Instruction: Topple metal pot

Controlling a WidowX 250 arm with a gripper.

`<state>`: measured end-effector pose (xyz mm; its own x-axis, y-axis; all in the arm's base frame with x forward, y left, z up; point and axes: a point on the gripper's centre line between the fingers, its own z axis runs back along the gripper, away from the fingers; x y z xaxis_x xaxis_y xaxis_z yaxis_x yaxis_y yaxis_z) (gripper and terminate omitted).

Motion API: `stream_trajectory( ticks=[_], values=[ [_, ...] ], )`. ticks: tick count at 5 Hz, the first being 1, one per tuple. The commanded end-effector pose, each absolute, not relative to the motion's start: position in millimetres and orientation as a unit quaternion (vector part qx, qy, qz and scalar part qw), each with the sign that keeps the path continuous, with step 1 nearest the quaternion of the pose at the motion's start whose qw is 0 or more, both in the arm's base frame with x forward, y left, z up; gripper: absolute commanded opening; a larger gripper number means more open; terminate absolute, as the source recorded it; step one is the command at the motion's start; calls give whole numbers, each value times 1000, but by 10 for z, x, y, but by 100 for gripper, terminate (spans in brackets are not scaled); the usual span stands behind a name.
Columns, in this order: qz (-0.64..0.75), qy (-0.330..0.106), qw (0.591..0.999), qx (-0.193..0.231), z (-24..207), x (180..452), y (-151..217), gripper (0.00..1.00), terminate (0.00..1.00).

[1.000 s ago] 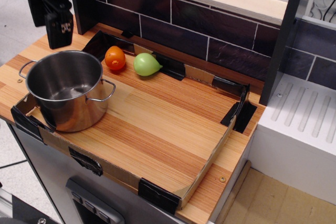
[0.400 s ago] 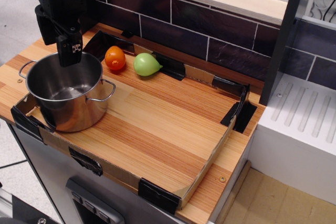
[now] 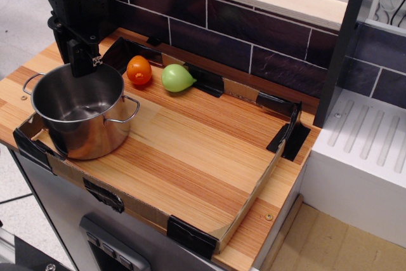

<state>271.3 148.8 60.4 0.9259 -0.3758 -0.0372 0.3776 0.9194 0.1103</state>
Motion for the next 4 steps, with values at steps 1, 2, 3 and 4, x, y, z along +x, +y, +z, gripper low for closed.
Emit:
stream_trajectory(
  ticks=[1,2,3,4],
  values=[
    [-168,-36,981,91,748,2844,1568,0,0],
    [-146,-73,979,124,895,2853,1530,0,0],
    [-140,-83,978,131,1066,2820,1403,0,0],
    [-108,-112,972,178,1206,2796,1253,0,0]
  ],
)
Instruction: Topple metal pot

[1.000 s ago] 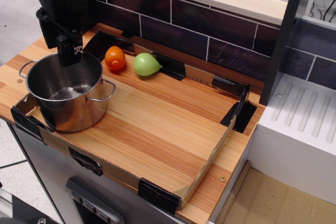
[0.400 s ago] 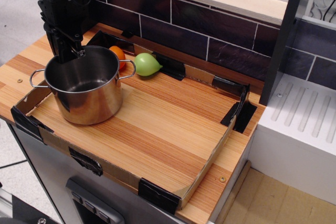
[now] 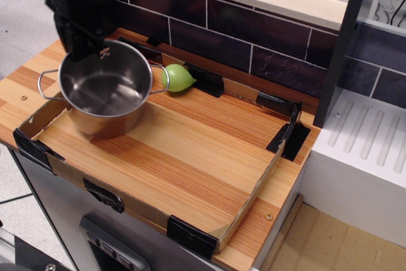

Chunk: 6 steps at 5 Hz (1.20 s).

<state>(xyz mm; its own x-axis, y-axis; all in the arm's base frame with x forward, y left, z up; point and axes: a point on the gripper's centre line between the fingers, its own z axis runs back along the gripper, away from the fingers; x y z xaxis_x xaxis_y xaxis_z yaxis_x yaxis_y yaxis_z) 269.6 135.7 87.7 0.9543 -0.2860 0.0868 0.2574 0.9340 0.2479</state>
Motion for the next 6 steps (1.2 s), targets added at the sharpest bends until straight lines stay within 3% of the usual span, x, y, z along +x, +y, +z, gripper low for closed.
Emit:
stream_trajectory(
  ticks=[1,2,3,4,5,6],
  values=[
    [-101,-164,950,246,1276,2746,1067,0,0],
    [-109,-231,910,326,1229,2646,884,0,0],
    [-125,-273,880,368,1081,2607,773,0,0],
    [-138,-267,878,373,976,2578,735,0,0],
    [-148,-225,894,359,943,2521,707,0,0],
    [-138,-174,917,331,991,2476,691,100,0]
  ],
)
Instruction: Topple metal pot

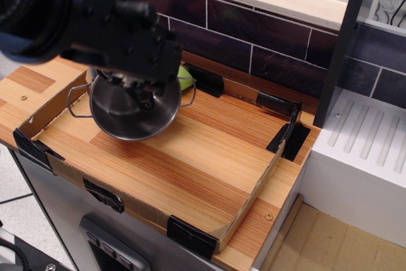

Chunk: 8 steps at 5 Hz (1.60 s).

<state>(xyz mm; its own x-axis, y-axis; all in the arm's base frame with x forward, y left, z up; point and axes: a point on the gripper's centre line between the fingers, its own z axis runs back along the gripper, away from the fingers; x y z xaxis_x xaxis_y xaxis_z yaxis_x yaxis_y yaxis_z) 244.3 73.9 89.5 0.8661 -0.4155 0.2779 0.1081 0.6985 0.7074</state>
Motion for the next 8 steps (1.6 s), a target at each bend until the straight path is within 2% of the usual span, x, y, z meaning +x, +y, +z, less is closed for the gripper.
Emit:
stream_trajectory(
  ticks=[1,2,3,4,5,6,7,8],
  values=[
    [-138,-107,941,289,1071,2426,671,100,0],
    [-118,-51,959,254,1158,2419,687,100,0],
    [-117,6,977,178,1352,2430,733,100,0],
    [-100,0,988,119,1693,2491,808,100,0],
    [-81,-32,993,86,1915,2511,880,100,0],
    [-74,-49,994,63,2100,2540,952,100,0],
    [-74,-49,994,63,2100,2540,952,100,0],
    [-74,-49,994,63,2100,2540,952,100,100]
  ],
)
